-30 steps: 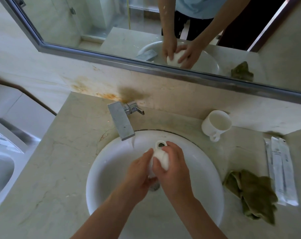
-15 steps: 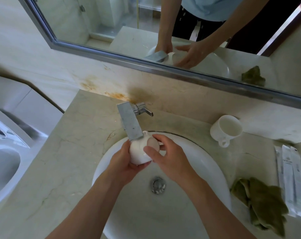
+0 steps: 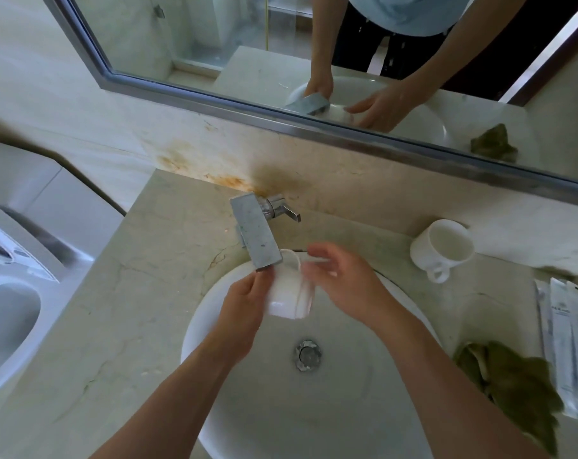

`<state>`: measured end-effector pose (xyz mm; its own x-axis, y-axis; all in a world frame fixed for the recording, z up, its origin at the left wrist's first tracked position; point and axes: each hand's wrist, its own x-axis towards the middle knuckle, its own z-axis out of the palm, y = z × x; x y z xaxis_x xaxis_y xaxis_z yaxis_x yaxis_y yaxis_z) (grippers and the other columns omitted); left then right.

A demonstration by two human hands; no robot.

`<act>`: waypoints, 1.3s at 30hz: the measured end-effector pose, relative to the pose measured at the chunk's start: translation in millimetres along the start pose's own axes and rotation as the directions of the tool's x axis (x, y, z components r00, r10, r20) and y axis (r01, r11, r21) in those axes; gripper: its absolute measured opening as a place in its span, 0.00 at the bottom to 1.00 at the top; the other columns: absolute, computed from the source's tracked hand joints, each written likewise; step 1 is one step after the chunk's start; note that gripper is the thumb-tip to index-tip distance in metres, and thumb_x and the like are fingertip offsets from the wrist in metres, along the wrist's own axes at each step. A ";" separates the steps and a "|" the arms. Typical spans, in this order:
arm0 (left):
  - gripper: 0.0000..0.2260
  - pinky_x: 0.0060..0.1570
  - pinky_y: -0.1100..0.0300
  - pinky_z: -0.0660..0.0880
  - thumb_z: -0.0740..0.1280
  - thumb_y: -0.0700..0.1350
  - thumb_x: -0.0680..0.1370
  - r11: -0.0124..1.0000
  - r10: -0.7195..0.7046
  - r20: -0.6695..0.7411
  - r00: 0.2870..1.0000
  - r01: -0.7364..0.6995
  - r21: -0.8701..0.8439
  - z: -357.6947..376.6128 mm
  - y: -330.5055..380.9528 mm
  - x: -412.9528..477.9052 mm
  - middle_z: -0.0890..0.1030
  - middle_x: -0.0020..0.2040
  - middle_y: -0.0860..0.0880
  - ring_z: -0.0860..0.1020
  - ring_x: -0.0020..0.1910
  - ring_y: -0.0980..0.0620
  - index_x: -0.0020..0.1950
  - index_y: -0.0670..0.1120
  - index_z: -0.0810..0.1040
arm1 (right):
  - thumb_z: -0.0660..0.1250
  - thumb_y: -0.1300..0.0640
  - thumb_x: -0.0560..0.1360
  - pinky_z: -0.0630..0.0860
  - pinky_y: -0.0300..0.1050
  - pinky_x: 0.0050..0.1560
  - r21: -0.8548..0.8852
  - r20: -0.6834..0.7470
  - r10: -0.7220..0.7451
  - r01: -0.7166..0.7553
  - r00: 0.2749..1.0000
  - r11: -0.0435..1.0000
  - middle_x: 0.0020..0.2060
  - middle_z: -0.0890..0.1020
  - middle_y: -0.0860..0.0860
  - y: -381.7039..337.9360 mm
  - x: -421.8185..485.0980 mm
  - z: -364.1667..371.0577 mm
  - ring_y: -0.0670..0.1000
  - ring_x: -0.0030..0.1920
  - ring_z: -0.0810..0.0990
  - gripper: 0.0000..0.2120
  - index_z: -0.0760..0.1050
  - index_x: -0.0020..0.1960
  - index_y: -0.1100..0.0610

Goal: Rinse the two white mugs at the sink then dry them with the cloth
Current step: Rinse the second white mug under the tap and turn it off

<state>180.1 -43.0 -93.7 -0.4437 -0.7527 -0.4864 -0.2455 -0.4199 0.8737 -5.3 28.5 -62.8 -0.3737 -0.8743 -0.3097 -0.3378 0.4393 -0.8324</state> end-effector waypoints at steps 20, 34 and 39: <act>0.19 0.34 0.52 0.71 0.60 0.57 0.85 0.234 0.501 0.566 0.655 -0.731 0.641 5.5 6.6 4.6 0.65 0.32 0.52 0.66 0.32 0.43 0.38 0.52 0.60 | 0.70 0.59 0.80 0.81 0.56 0.44 -0.202 -0.217 -0.139 0.095 0.966 0.975 0.35 0.85 0.61 -32.6 70.7 12.2 0.63 0.39 0.84 0.12 0.84 0.40 0.64; 0.20 0.38 0.54 0.67 0.54 0.62 0.84 0.247 0.448 0.491 0.747 -0.632 0.735 8.4 -5.4 3.8 0.72 0.34 0.48 0.73 0.34 0.39 0.42 0.48 0.67 | 0.65 0.61 0.82 0.64 0.44 0.33 -0.315 -0.165 -0.143 0.085 0.976 0.945 0.26 0.72 0.48 -35.2 56.7 4.4 0.46 0.26 0.68 0.13 0.77 0.38 0.57; 0.18 0.36 0.50 0.73 0.58 0.60 0.85 0.204 0.433 0.557 0.709 -0.678 0.706 8.8 -3.7 6.0 0.70 0.34 0.49 0.69 0.33 0.41 0.41 0.50 0.64 | 0.65 0.58 0.83 0.81 0.50 0.59 -0.383 0.066 -0.172 0.184 0.983 0.905 0.63 0.86 0.51 -27.2 34.5 -5.0 0.53 0.56 0.85 0.17 0.79 0.71 0.54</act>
<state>170.8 -41.5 -99.9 -0.9006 -0.4333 0.0342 -0.3573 0.7830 0.5092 -13.3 -12.6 -48.5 -0.2523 -0.9486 -0.1911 -0.7052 0.3155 -0.6349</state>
